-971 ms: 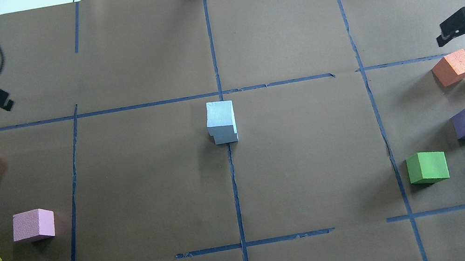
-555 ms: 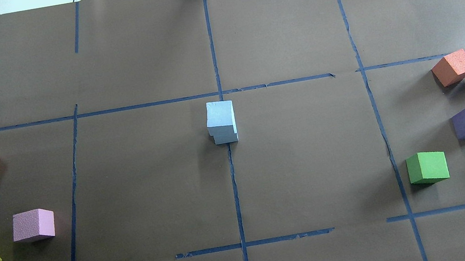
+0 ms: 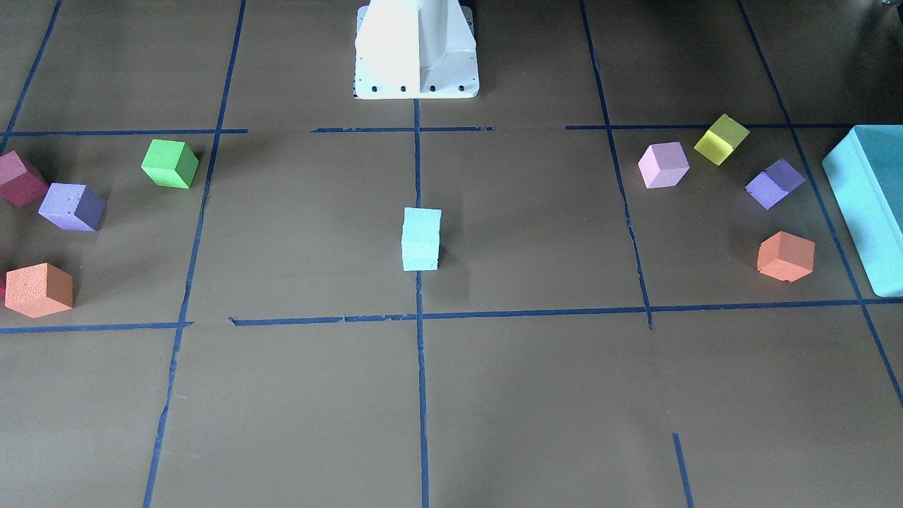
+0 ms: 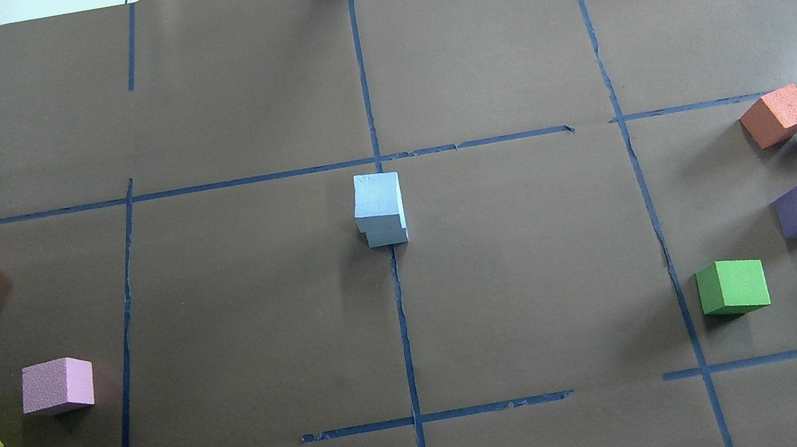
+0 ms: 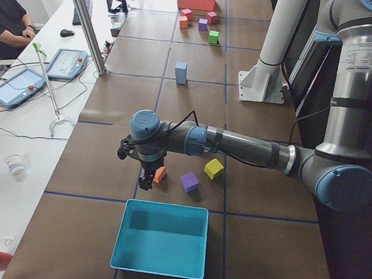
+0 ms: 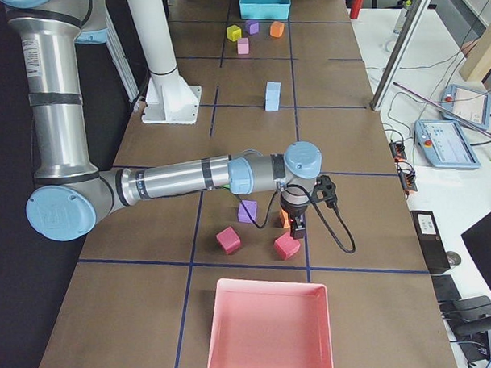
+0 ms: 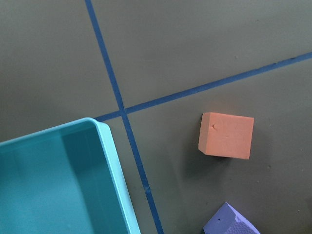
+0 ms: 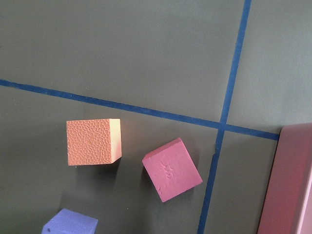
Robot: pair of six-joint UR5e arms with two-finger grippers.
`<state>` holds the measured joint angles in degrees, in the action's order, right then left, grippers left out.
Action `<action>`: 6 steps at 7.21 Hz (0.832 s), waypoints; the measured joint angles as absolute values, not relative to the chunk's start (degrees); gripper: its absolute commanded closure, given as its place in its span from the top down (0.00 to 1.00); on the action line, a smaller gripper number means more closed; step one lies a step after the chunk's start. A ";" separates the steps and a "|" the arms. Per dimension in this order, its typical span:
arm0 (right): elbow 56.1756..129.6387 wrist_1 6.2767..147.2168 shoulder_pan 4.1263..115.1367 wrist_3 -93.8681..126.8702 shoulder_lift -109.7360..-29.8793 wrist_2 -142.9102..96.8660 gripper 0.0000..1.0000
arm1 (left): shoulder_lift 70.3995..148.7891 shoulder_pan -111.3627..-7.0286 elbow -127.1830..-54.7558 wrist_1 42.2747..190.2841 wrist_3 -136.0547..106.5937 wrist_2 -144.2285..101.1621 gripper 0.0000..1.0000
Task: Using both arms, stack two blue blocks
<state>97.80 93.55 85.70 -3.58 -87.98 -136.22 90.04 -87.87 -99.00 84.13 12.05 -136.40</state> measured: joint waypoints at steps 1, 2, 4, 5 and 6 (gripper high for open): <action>97.79 93.62 85.74 -3.84 -88.31 -136.23 1.00 | 90.00 -88.52 -98.52 83.81 12.05 -136.29 1.00; 97.85 93.53 85.77 -3.94 -88.79 -136.21 1.00 | 90.53 -88.75 -97.14 83.09 12.11 -136.27 1.00; 98.03 93.37 85.78 -4.03 -89.32 -136.15 1.00 | 91.03 -89.02 -95.99 82.55 12.26 -136.39 1.00; 98.04 93.35 85.78 -4.06 -89.44 -136.15 1.00 | 90.83 -89.11 -96.30 82.71 12.15 -136.34 1.00; 98.04 93.34 85.78 -4.10 -89.54 -136.16 1.00 | 90.70 -89.14 -96.52 82.79 12.10 -136.40 1.00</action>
